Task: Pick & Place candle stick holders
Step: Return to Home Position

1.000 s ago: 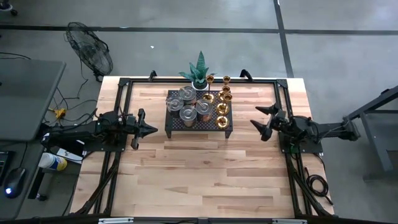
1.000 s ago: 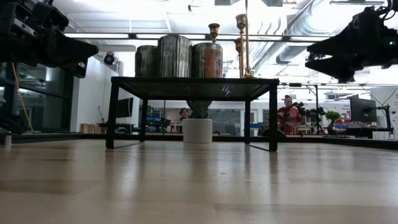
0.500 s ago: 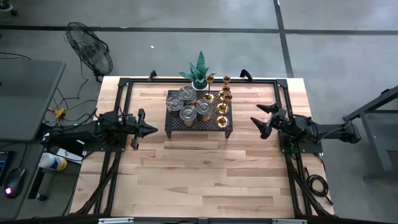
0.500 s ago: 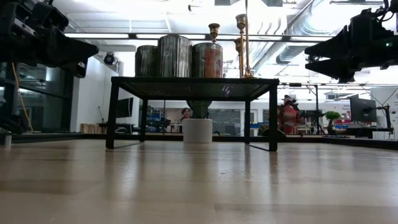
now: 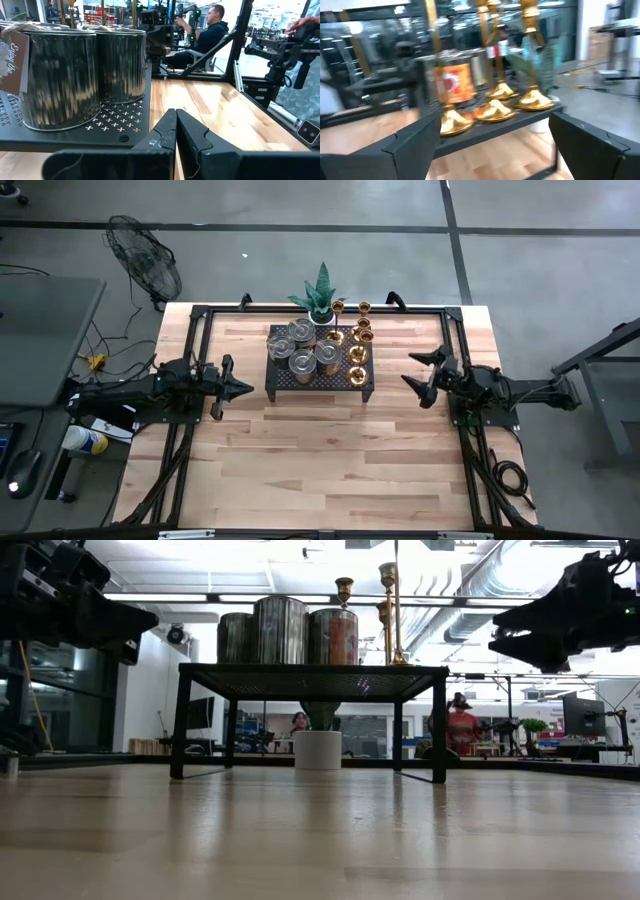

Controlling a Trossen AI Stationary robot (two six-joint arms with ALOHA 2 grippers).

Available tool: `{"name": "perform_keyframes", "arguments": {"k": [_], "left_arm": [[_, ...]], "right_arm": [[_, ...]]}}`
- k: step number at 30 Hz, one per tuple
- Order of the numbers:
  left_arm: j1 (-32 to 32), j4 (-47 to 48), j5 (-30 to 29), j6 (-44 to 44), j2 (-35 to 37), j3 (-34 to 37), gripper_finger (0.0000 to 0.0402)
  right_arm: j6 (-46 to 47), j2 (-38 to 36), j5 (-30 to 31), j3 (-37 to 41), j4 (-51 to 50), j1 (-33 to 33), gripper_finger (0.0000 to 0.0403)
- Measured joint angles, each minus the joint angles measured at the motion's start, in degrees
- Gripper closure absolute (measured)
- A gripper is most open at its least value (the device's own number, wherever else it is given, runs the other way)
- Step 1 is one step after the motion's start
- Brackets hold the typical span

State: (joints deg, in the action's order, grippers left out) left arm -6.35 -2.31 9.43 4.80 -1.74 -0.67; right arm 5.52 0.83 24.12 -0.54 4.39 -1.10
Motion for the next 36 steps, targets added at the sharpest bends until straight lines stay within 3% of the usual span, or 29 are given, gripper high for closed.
{"name": "perform_keyframes", "arguments": {"k": [7,10,18,36], "left_arm": [[0.0,0.0,0.0,0.0,0.0,0.0,0.0401],[0.0,0.0,0.0,0.0,0.0,0.0,0.0401],[0.0,0.0,0.0,0.0,0.0,0.0,0.0401],[0.0,0.0,0.0,0.0,0.0,0.0,0.0401]], "right_arm": [[0.0,0.3,-12.8,0.0,-1.6,0.0,0.0041],[-0.3,0.3,-15.3,0.0,-2.0,0.0,0.0041],[-11.6,0.3,-15.5,0.0,-2.0,0.0,0.0041],[-8.0,0.3,-15.5,0.0,-1.6,0.0,0.0041]]}}
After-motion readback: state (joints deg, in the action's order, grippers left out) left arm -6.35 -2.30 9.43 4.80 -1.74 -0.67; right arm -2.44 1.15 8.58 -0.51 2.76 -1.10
